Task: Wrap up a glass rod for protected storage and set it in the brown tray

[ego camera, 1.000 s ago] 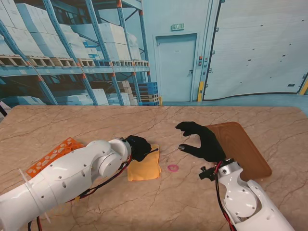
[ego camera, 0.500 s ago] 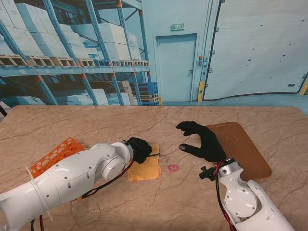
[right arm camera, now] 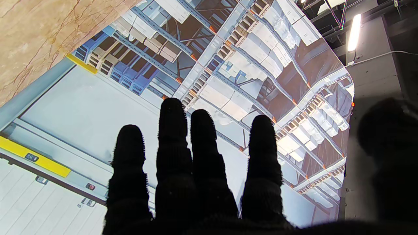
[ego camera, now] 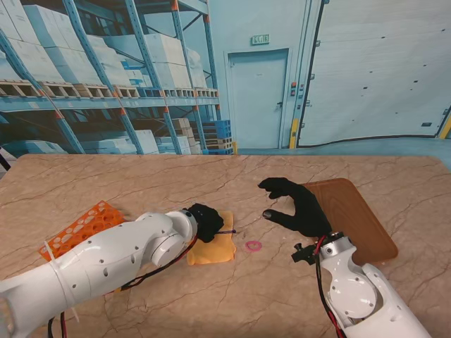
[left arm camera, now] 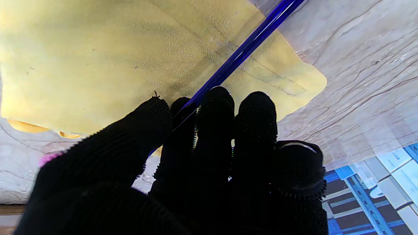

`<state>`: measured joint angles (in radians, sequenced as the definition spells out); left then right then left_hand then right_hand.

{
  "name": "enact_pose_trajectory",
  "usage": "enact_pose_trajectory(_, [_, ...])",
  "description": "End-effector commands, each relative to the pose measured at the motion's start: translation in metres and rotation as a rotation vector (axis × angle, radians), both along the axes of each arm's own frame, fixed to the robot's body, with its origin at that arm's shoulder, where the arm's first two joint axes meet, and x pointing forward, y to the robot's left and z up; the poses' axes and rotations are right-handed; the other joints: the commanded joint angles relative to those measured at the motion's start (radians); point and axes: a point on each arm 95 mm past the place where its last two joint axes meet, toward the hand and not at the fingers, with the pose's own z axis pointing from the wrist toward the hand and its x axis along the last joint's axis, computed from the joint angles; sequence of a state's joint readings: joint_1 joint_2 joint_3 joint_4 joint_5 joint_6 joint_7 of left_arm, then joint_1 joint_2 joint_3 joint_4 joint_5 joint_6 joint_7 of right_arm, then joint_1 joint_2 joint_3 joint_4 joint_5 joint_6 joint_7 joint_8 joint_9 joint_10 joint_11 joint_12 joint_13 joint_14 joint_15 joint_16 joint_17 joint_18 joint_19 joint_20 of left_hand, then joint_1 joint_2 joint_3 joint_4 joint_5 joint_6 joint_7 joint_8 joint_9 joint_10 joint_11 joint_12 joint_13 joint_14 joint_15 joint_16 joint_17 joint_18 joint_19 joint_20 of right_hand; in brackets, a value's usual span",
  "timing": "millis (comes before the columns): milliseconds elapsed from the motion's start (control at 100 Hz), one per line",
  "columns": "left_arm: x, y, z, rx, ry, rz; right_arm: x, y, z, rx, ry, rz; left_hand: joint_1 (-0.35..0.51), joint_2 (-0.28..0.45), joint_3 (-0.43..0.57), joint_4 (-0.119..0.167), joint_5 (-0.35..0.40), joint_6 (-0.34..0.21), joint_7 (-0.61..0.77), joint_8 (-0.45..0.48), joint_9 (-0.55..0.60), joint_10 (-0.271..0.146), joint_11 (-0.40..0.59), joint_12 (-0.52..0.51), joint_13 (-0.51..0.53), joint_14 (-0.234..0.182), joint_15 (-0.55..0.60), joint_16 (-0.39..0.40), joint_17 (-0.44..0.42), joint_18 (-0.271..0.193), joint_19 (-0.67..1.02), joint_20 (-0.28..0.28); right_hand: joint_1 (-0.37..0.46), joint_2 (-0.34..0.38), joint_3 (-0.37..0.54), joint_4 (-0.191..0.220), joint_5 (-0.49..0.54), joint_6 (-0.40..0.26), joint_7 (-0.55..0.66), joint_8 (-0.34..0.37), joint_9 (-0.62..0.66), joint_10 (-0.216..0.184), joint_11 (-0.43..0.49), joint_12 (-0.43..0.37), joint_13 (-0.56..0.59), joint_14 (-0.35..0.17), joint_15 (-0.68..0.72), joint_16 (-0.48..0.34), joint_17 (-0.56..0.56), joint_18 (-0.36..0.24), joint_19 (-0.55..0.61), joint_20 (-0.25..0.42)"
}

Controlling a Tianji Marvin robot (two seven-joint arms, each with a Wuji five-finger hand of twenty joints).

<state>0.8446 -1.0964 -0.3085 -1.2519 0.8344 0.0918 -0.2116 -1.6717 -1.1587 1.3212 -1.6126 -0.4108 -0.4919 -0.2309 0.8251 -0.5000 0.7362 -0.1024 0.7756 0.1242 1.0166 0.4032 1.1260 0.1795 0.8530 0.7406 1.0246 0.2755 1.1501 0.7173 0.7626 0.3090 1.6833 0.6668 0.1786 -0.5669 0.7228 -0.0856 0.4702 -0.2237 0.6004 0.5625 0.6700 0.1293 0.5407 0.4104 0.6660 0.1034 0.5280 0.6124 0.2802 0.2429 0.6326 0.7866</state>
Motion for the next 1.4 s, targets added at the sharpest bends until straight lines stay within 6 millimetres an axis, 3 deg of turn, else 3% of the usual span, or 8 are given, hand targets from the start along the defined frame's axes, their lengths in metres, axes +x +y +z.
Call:
enact_pose_trajectory(0, [-0.002,-0.006,0.000,-0.009,0.002,0.008,-0.002,0.002,0.000,0.009,-0.001,0.003,-0.008,-0.034,-0.015,-0.007,-0.013,-0.024,0.033,0.012,0.002,-0.002,0.049,0.016,0.032,-0.016,0.038,0.019,0.024,-0.026,0.106,-0.012,-0.010,0.027,-0.009,0.027,0.010,0.001,-0.011,-0.001,0.015,0.004,0.011,0.001,0.003,-0.004,0.016,0.013,-0.004,-0.001,0.020,0.027])
enact_pose_trajectory(430, [-0.001,-0.010,-0.004,-0.001,-0.021,0.030,-0.002,0.002,0.000,0.014,-0.003,0.000,-0.030,-0.059,-0.034,-0.009,-0.019,-0.028,0.029,0.005,0.000,-0.017,0.065,0.034,0.037,-0.023,0.048,0.026,0.031,-0.030,0.116,-0.020,-0.009,0.040,-0.014,0.029,0.010,0.000,-0.012,-0.001,0.014,0.005,0.009,0.001,0.002,-0.003,0.016,0.013,-0.003,0.001,0.020,0.028])
enact_pose_trajectory(630, [-0.003,-0.012,-0.007,-0.001,-0.013,0.037,-0.002,0.002,0.000,0.016,-0.002,0.001,-0.019,-0.036,-0.029,-0.006,-0.016,-0.026,0.026,0.000,0.001,-0.012,0.062,0.034,0.036,-0.015,0.045,0.025,0.029,-0.025,0.115,-0.022,-0.009,0.055,-0.018,0.030,0.012,0.001,-0.013,-0.002,0.015,0.007,0.009,0.001,0.002,-0.002,0.016,0.013,-0.005,0.000,0.019,0.028])
enact_pose_trajectory(800, [-0.005,-0.012,-0.007,0.022,-0.039,0.023,-0.002,0.002,0.000,0.018,-0.002,0.000,-0.068,-0.068,-0.067,-0.017,-0.033,-0.015,-0.002,-0.018,-0.007,-0.016,0.057,0.033,0.029,-0.016,0.041,0.025,0.026,-0.022,0.113,-0.023,-0.008,0.061,-0.022,0.031,0.013,0.002,-0.013,-0.002,0.016,0.007,0.008,0.001,0.002,-0.002,0.016,0.014,-0.005,0.001,0.018,0.028])
enact_pose_trajectory(1160, [-0.008,-0.012,0.000,0.034,-0.088,-0.004,-0.002,0.002,0.000,0.020,-0.001,0.000,-0.152,-0.032,-0.079,-0.005,-0.029,0.008,-0.083,0.000,-0.017,-0.019,0.051,0.033,0.023,-0.014,0.036,0.023,0.020,-0.022,0.109,-0.024,-0.005,0.065,-0.026,0.032,0.014,0.002,-0.013,-0.002,0.017,0.008,0.009,0.001,0.002,-0.002,0.017,0.014,-0.005,0.001,0.018,0.029])
enact_pose_trajectory(1300, [-0.011,-0.011,0.007,0.001,-0.104,-0.007,-0.002,0.001,0.000,0.019,-0.002,0.000,-0.176,0.010,-0.109,0.013,-0.041,0.008,-0.155,0.037,-0.040,-0.008,0.011,0.012,-0.006,0.011,0.003,0.018,-0.010,-0.013,0.080,-0.017,-0.003,0.064,-0.027,0.033,0.015,0.001,-0.012,-0.002,0.016,0.007,0.009,0.001,0.003,-0.002,0.017,0.014,-0.003,0.002,0.018,0.029])
enact_pose_trajectory(1390, [-0.014,-0.010,0.015,-0.030,-0.106,-0.001,-0.002,0.001,-0.001,0.017,-0.001,0.000,-0.164,0.025,-0.118,0.011,-0.057,0.005,-0.185,0.043,-0.075,0.007,-0.046,-0.017,-0.055,0.036,-0.055,0.004,-0.073,0.009,0.022,-0.010,0.001,0.065,-0.027,0.033,0.016,0.002,-0.012,-0.001,0.017,0.006,0.009,0.001,0.003,-0.002,0.018,0.014,-0.002,0.000,0.018,0.030])
